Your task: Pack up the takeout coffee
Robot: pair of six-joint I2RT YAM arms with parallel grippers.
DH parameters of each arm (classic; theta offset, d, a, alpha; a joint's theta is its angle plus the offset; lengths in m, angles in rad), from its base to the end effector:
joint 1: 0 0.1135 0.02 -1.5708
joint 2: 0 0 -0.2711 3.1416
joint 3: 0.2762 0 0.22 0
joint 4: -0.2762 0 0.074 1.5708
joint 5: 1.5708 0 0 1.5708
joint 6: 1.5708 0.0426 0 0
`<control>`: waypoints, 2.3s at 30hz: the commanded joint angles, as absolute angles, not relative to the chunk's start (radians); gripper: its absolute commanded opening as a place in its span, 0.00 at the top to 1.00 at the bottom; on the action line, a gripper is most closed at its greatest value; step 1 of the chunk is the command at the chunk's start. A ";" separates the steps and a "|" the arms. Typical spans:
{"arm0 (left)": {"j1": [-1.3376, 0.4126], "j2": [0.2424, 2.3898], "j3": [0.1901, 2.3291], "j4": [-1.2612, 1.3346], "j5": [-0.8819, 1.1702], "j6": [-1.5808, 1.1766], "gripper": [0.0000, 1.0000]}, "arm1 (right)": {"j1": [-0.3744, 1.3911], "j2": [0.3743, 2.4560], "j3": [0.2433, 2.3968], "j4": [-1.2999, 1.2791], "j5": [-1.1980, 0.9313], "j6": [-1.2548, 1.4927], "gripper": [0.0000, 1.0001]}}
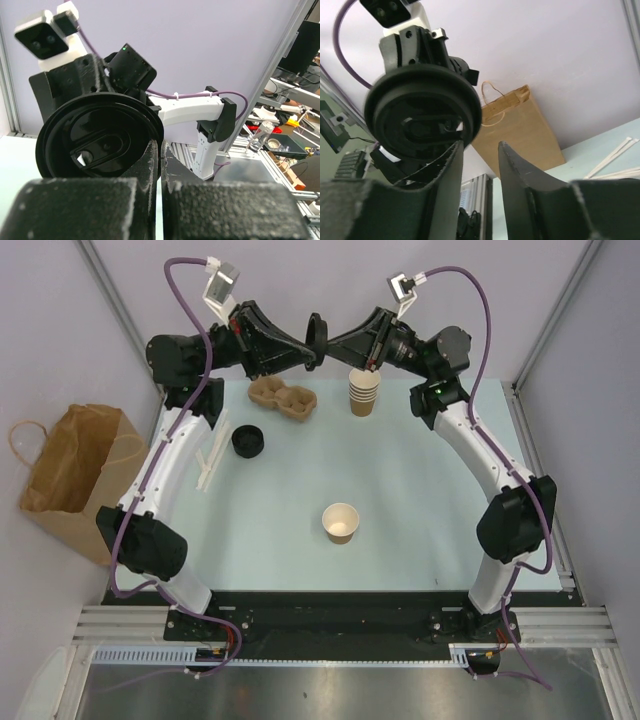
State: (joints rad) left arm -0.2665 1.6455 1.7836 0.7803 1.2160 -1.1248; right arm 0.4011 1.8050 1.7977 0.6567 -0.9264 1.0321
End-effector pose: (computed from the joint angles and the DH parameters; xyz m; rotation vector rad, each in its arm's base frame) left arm 0.2746 -0.1164 0.5430 0.9336 1.1330 -1.5588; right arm 0.3313 0.1775 0.4959 -0.6289 1.2288 1.6541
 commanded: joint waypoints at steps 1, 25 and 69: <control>-0.275 1.635 1.830 0.810 1.213 -1.120 1.00 | 0.400 1.810 1.850 0.715 -0.943 1.042 0.66; -0.282 1.614 1.772 0.827 1.220 -1.132 1.00 | 0.413 1.795 1.904 0.736 -0.953 1.051 0.60; -0.097 1.437 1.566 -0.357 0.700 -0.065 0.01 | 0.538 1.743 2.077 -1.015 -0.540 -0.381 1.00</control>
